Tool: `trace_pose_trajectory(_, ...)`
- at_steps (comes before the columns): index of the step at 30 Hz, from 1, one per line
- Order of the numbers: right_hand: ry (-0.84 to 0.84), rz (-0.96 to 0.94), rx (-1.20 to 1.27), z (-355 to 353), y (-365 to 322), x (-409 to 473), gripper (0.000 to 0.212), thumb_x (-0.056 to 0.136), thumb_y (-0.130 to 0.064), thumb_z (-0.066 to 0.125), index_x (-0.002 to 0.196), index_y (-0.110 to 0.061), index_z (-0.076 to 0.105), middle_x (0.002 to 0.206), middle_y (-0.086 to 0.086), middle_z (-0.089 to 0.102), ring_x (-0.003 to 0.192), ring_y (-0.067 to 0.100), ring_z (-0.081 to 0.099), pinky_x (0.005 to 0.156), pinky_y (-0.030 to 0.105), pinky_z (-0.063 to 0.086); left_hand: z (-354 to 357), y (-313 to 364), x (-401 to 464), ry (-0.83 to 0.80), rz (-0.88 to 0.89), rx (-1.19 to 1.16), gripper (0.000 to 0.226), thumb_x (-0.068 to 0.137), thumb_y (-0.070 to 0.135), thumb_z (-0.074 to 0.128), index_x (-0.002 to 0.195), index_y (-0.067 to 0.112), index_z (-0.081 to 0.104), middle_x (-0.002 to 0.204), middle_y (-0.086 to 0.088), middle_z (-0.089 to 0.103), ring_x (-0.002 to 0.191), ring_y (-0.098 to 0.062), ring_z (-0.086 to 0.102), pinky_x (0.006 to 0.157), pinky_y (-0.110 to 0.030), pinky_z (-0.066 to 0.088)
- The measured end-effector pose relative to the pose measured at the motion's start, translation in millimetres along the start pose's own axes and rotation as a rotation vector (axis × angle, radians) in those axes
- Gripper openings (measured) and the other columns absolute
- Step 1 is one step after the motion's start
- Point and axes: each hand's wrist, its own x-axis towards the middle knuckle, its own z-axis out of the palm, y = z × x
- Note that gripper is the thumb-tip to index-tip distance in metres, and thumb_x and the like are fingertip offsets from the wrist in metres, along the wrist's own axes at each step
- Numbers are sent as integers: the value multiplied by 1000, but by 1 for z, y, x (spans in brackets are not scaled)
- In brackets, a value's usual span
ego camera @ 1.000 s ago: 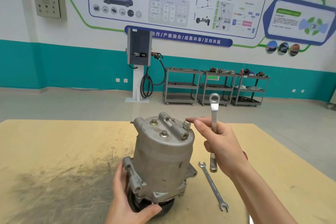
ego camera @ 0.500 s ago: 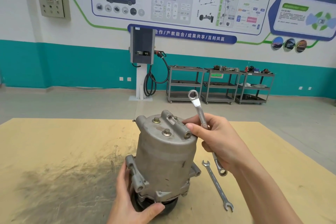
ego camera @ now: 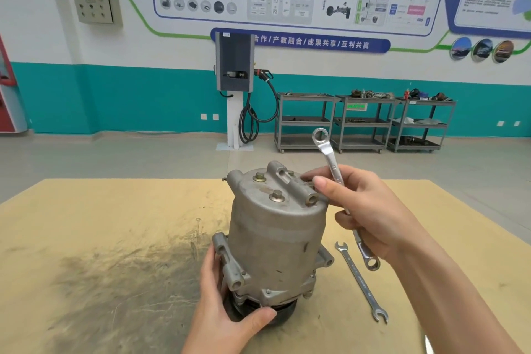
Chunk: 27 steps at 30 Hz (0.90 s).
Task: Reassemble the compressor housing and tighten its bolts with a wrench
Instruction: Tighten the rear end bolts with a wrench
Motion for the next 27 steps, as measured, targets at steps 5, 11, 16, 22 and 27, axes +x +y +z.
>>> trace_pose_trajectory(5, 8, 26, 4, 3, 0, 1, 5, 76, -18, 74, 77, -13, 74, 68, 4, 53, 60, 20, 25, 44, 26, 16, 0, 1, 0, -7, -11, 13, 131, 19, 78, 83, 125, 62, 8, 131, 45, 18, 109, 36, 35, 84, 2, 39)
trace_pose_trajectory(11, -39, 21, 4, 1, -2, 0, 24, 68, -28, 72, 86, -12, 75, 73, 6, 53, 65, 25, 20, 42, 23, 17, 0, 1, -2, 0, -4, 37, 120, 32, 61, 85, 123, 63, 7, 128, 46, 19, 104, 40, 34, 81, 3, 38)
trace_pose_trajectory(16, 7, 20, 10, 5, 1, 1, 8, 77, -20, 72, 80, -12, 73, 73, 9, 50, 59, 17, 26, 42, 24, 16, -1, -1, -1, -8, 1, 18, 127, 25, 72, 87, 124, 63, 7, 127, 51, 24, 110, 35, 37, 82, 3, 39)
trace_pose_trajectory(22, 8, 30, 41, 4, 0, -1, 7, 83, -17, 70, 83, -10, 72, 74, 7, 50, 66, 27, 16, 43, 23, 16, -1, -7, 2, -42, 9, -66, 132, 22, 70, 90, 128, 61, 11, 118, 60, 36, 116, 21, 49, 87, -8, 46)
trace_pose_trajectory(27, -21, 36, 25, 4, -1, -1, 9, 78, -21, 71, 80, -14, 75, 75, 9, 51, 68, 27, 17, 46, 27, 14, -2, -8, 2, -51, 11, -98, 135, 20, 68, 91, 130, 58, 14, 112, 60, 42, 111, 24, 49, 83, -4, 46)
